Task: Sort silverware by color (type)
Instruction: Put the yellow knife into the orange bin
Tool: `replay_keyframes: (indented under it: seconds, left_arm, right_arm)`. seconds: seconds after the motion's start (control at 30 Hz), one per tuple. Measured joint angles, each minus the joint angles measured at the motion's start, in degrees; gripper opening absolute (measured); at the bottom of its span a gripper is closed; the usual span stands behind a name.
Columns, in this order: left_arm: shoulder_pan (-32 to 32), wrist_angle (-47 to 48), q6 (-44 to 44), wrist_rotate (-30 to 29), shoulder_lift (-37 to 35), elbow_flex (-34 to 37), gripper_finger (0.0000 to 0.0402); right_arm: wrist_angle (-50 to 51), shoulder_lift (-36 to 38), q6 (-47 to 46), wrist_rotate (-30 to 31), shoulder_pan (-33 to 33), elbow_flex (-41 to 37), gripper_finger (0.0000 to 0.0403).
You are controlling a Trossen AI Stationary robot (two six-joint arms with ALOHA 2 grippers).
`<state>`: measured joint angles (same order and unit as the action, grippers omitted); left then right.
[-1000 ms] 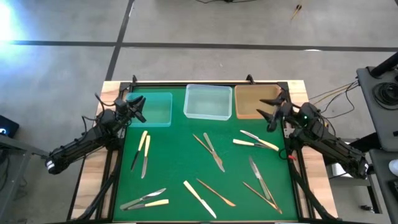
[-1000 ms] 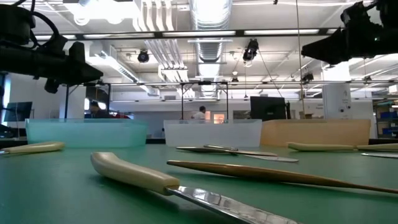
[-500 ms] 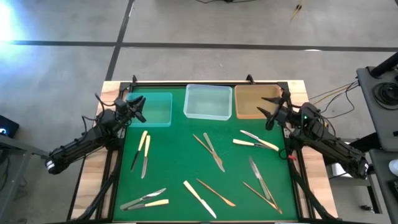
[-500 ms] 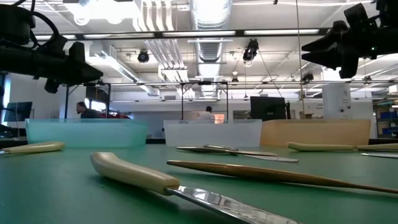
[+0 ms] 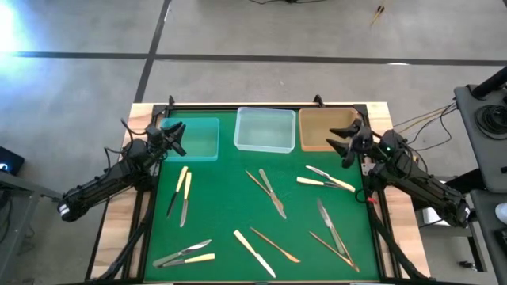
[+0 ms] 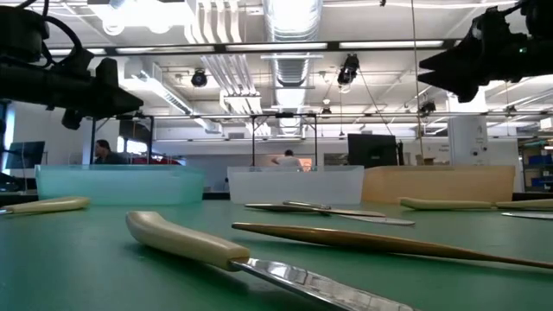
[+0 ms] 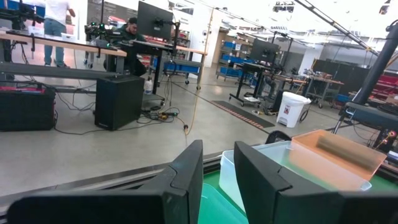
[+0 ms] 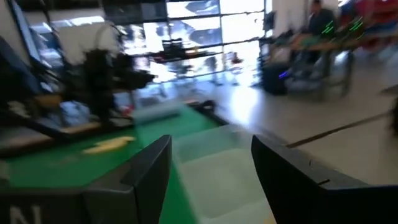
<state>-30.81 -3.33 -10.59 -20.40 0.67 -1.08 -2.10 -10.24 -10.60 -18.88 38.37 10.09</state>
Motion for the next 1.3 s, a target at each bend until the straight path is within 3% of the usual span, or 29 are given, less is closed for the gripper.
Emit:
replay_keyframes:
  seconds: [0.1, 0.37, 0.83, 1.07, 1.3]
  left_arm:
    - [0.0, 0.0, 0.0, 0.0, 0.0, 0.0, 0.0075]
    - [0.0, 0.0, 0.0, 0.0, 0.0, 0.0, 0.0075]
    - [0.0, 0.0, 0.0, 0.0, 0.0, 0.0, 0.0075]
    - [0.0, 0.0, 0.0, 0.0, 0.0, 0.0, 0.0075]
    - [0.0, 0.0, 0.0, 0.0, 0.0, 0.0, 0.0075]
  right_arm:
    - [0.0, 0.0, -7.3, -2.2, 0.0, 0.0, 0.0215]
    - [10.6, -2.6, -11.0, -2.6, 0.0, 2.1, 0.0215]
    - [49.3, -22.7, -8.9, 0.9, -0.1, 24.6, 0.0215]
    - [59.9, -29.4, -9.4, 0.4, -2.1, 28.2, 0.0215]
    - [63.7, -33.9, -17.0, -3.2, -7.5, 28.5, 0.0215]
